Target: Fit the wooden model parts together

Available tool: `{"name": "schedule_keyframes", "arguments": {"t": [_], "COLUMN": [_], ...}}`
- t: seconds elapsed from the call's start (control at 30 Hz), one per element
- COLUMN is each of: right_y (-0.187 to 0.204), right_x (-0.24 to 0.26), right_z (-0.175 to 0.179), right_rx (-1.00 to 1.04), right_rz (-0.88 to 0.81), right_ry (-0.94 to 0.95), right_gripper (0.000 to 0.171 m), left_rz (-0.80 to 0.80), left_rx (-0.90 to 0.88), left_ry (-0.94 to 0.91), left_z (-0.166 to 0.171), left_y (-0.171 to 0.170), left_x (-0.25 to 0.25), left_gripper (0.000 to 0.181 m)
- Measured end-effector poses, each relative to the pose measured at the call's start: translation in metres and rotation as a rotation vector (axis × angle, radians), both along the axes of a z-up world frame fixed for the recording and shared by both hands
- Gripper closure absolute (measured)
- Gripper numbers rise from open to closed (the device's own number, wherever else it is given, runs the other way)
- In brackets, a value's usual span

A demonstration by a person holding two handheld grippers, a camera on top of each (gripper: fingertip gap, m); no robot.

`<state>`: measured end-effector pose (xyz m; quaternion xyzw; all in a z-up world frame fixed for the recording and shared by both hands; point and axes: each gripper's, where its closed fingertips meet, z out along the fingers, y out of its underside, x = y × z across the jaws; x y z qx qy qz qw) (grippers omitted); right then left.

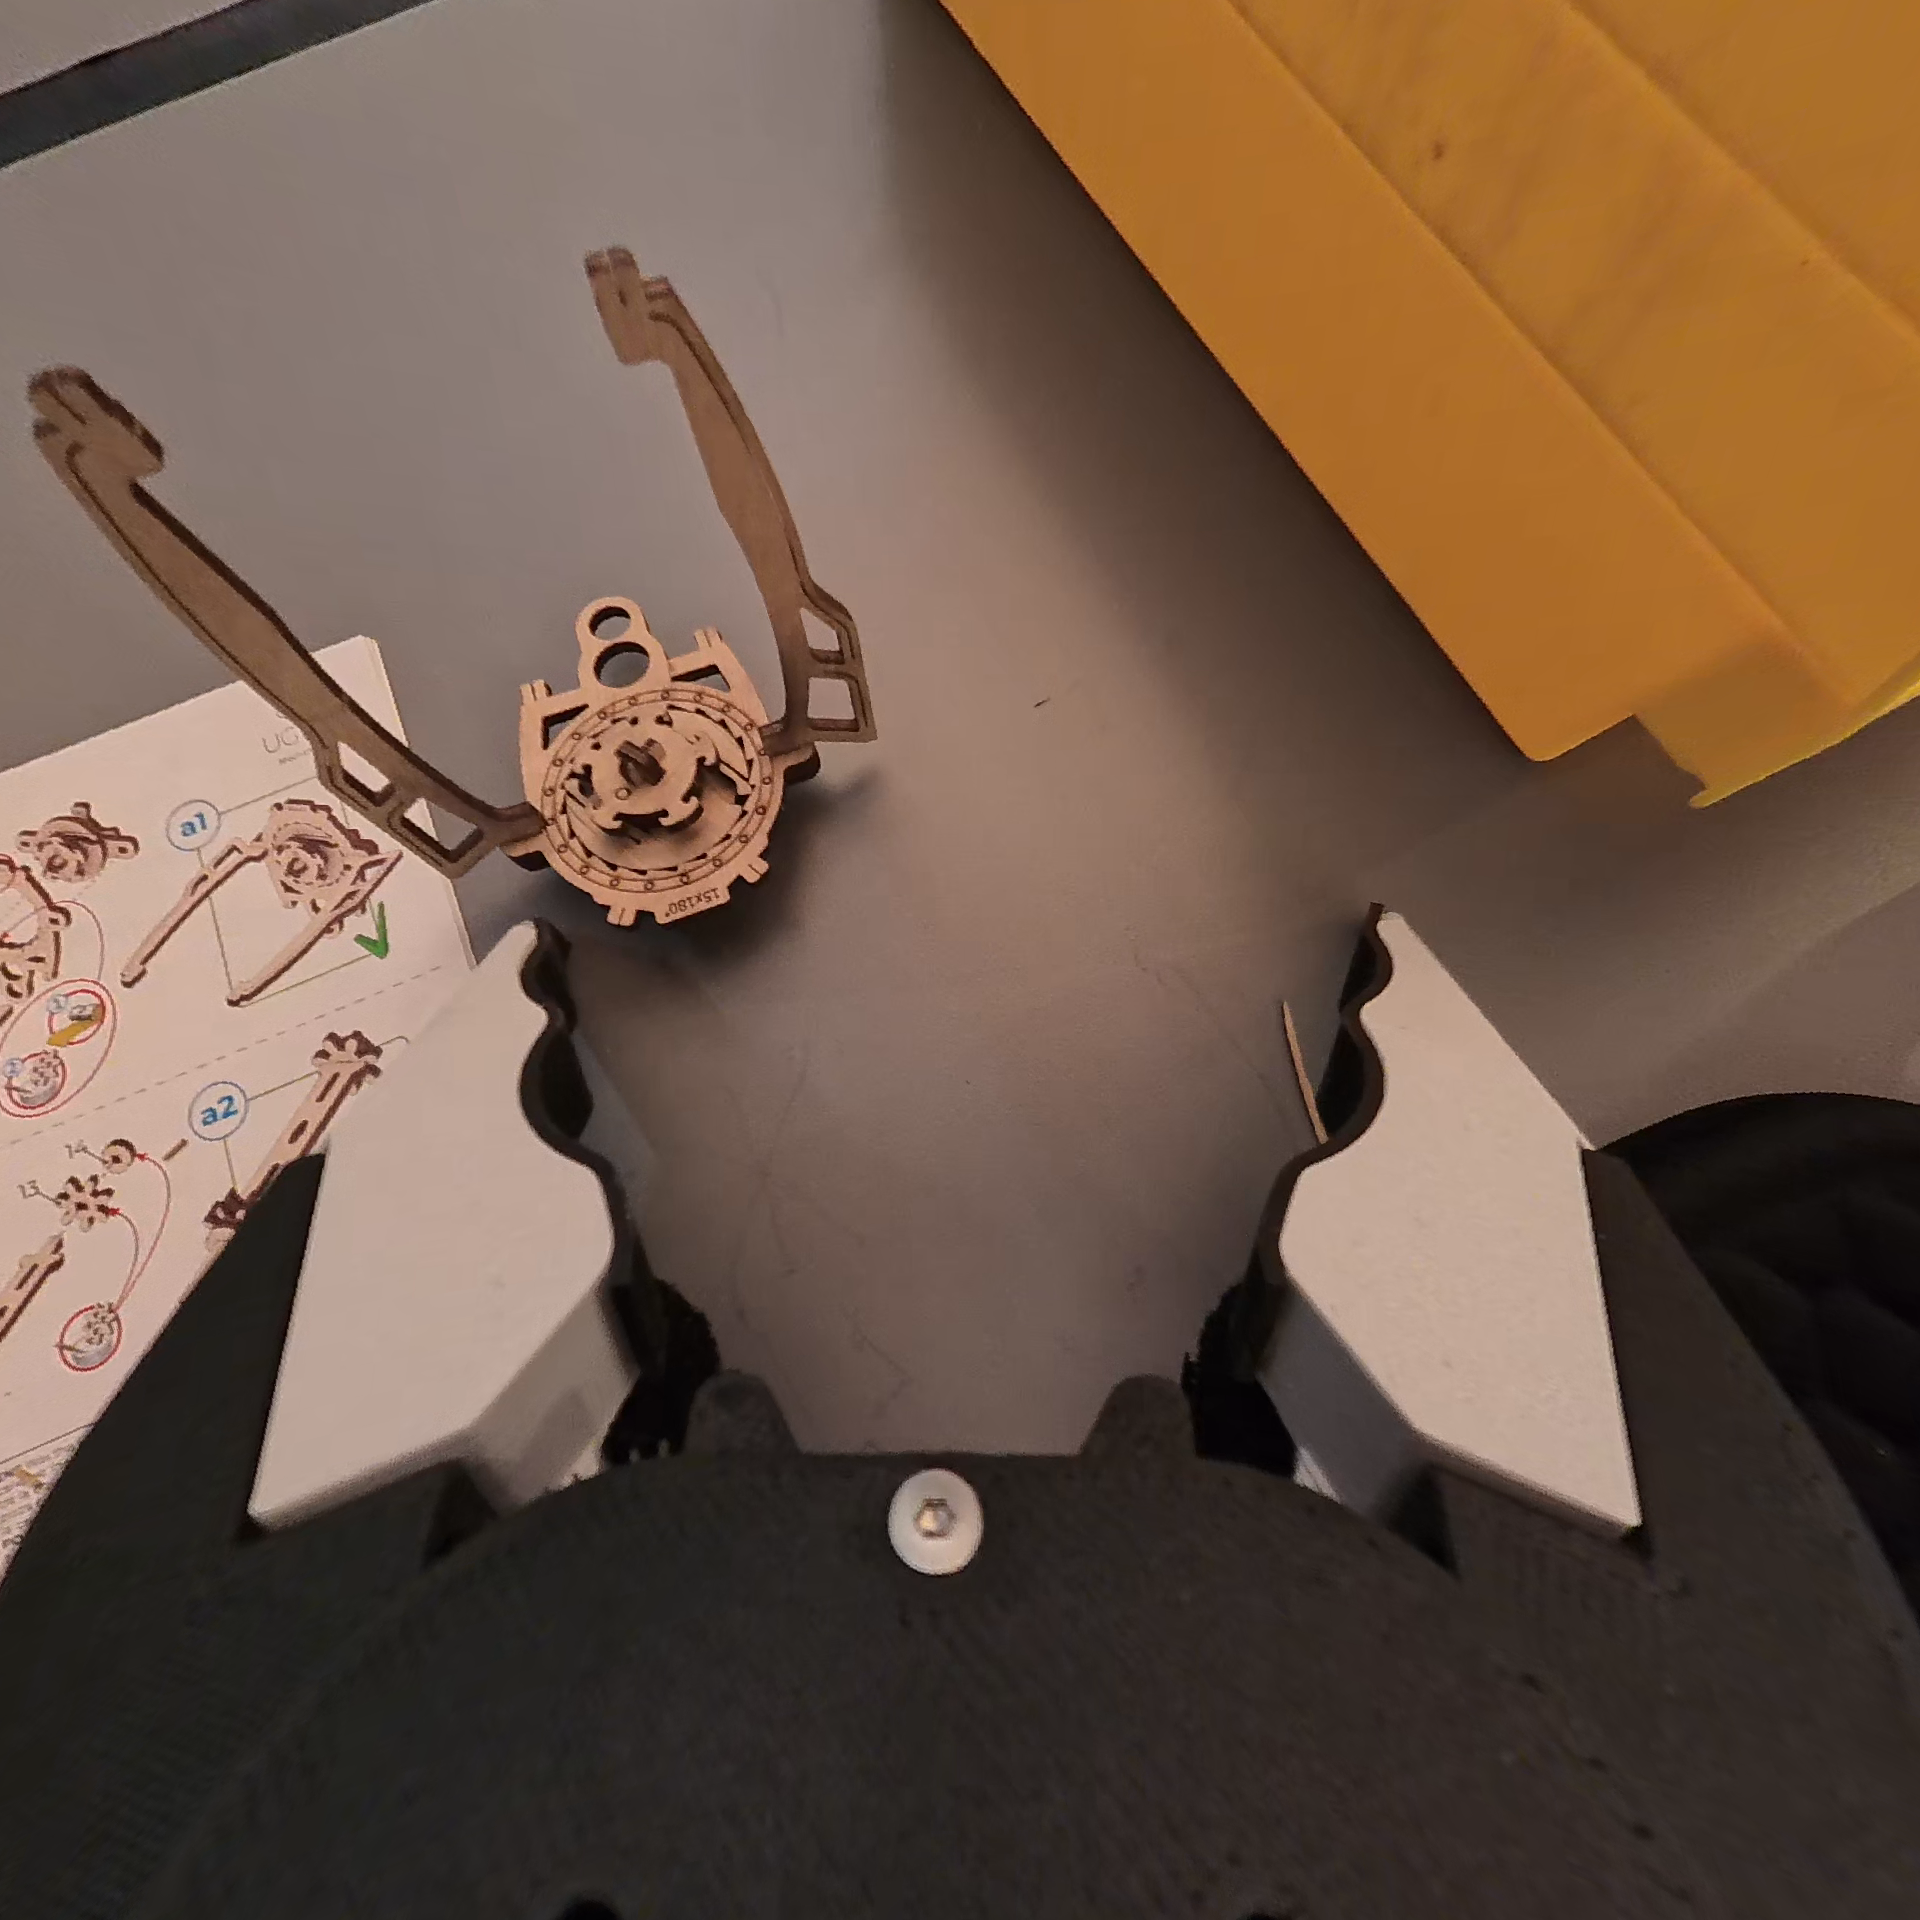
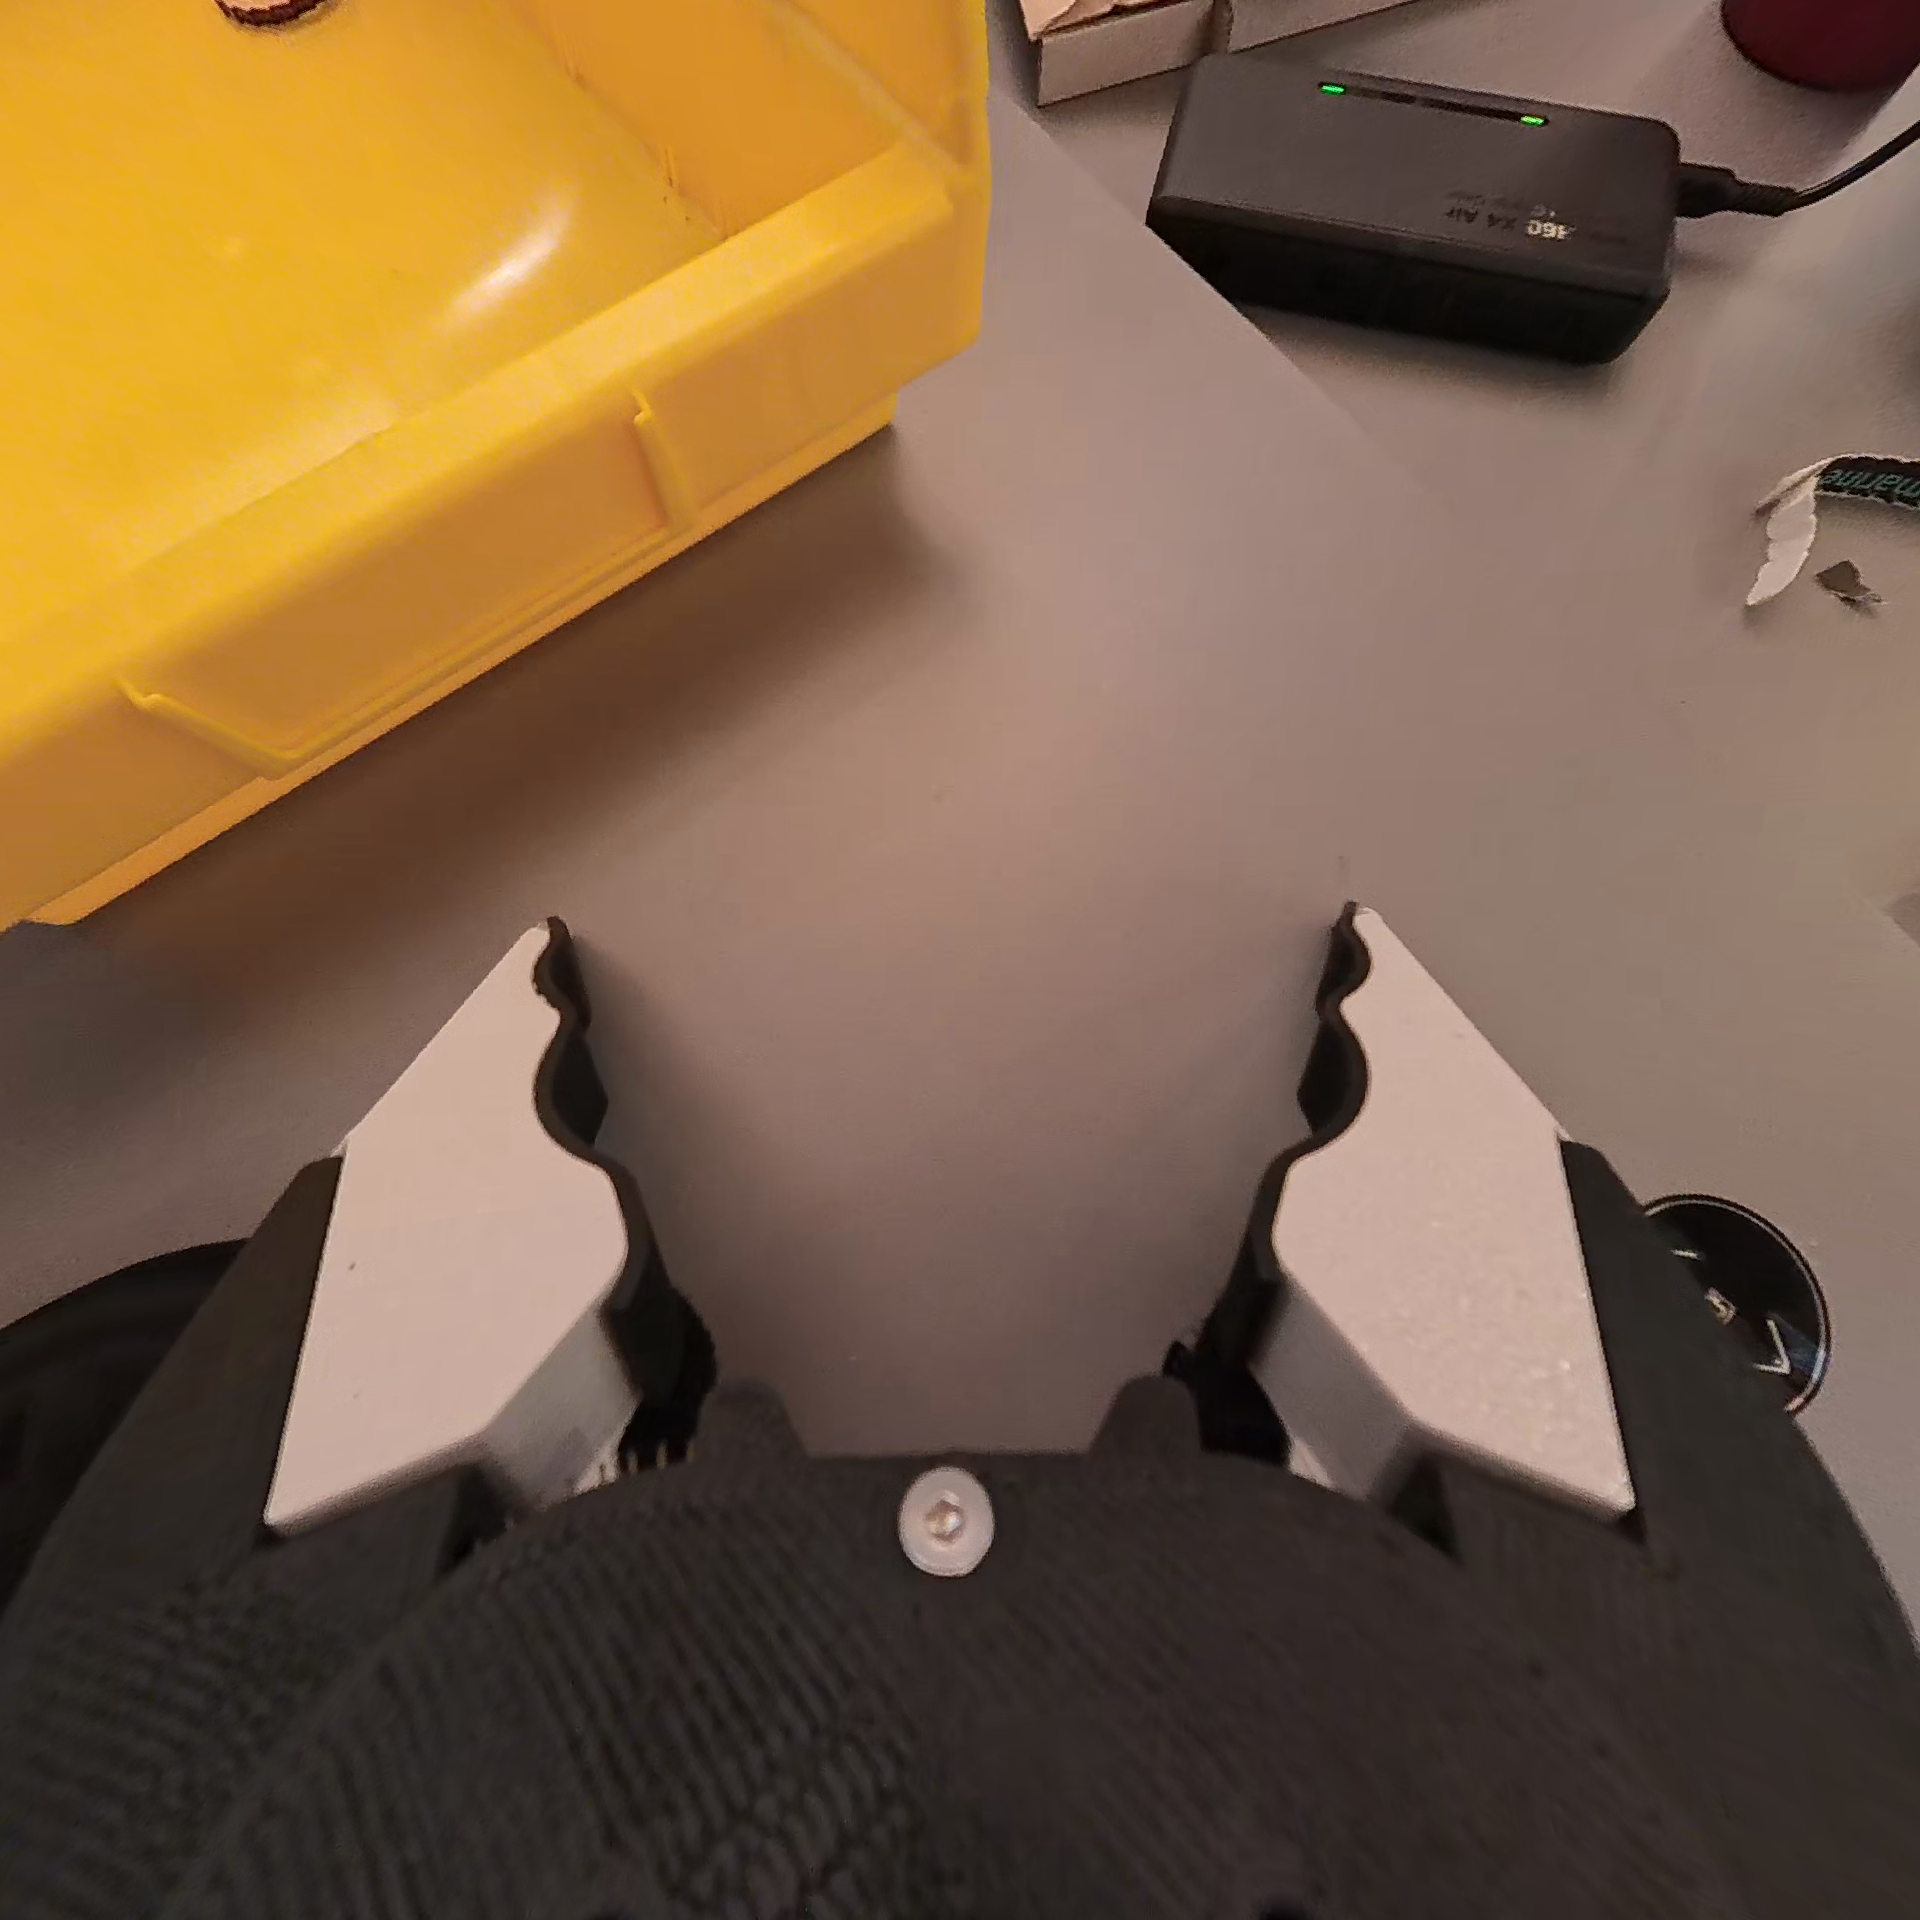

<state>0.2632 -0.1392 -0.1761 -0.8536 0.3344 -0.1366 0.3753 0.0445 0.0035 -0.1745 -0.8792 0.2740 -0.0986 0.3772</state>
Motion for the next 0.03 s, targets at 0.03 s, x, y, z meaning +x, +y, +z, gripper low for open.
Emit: {"name": "schedule_keyframes", "arguments": {"t": [0.03], "right_y": [0.0000], "right_x": [0.0000], "right_z": [0.0000], "right_rx": [0.000], "right_rz": [0.000], "right_ry": [0.000], "right_gripper": [0.034], "left_rz": [0.000], "left_rx": [0.000], "left_ry": [0.000], "left_z": [-0.0001], "left_y": [0.0000], "left_x": [0.0000], "left_gripper": [0.038]}}
